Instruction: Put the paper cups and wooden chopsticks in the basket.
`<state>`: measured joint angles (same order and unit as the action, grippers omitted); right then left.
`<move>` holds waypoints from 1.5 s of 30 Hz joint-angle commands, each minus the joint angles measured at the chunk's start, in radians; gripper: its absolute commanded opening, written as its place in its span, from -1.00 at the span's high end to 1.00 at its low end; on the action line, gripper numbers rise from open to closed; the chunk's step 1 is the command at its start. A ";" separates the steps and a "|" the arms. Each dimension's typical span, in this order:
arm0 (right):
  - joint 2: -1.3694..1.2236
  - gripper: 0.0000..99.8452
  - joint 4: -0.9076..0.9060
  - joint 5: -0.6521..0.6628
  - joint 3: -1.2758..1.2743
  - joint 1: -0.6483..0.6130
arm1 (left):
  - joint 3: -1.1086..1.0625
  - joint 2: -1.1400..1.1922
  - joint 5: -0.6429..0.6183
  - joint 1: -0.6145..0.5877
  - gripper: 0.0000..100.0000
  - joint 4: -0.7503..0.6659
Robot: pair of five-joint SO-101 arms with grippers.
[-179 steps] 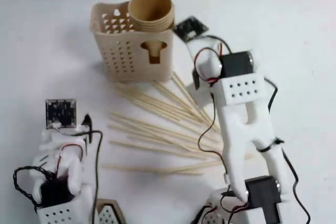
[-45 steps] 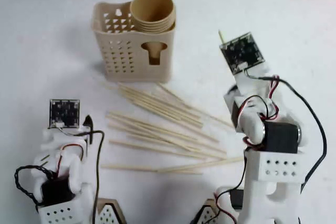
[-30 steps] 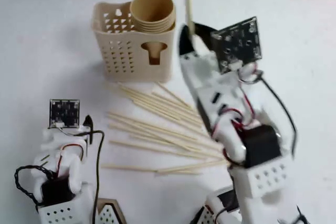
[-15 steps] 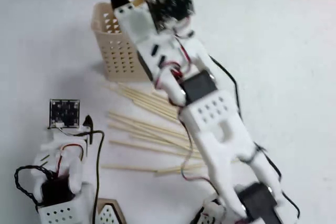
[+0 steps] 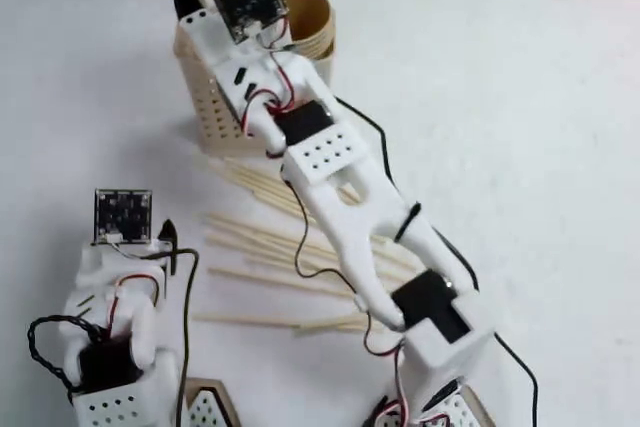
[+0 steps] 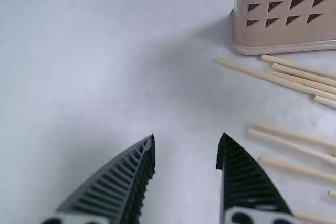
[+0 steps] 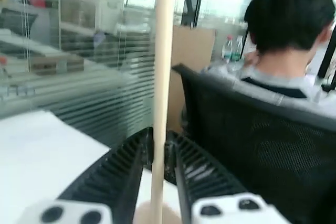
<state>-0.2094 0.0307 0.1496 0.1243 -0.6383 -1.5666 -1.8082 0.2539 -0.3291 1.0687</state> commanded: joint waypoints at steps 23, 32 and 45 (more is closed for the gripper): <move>0.559 0.95 -0.987 -0.064 0.044 0.035 | 0.006 -0.008 0.009 -0.004 0.60 -0.020; 0.805 0.94 -1.451 -0.063 0.043 0.294 | 0.152 -0.004 0.009 -0.002 0.60 0.051; 0.831 0.95 -1.715 0.051 -0.066 0.584 | 0.359 0.004 0.164 0.113 0.60 0.178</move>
<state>0.5992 -1.6740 0.1204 0.0967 -0.1151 -1.2797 -1.8205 0.3690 -0.2340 1.2451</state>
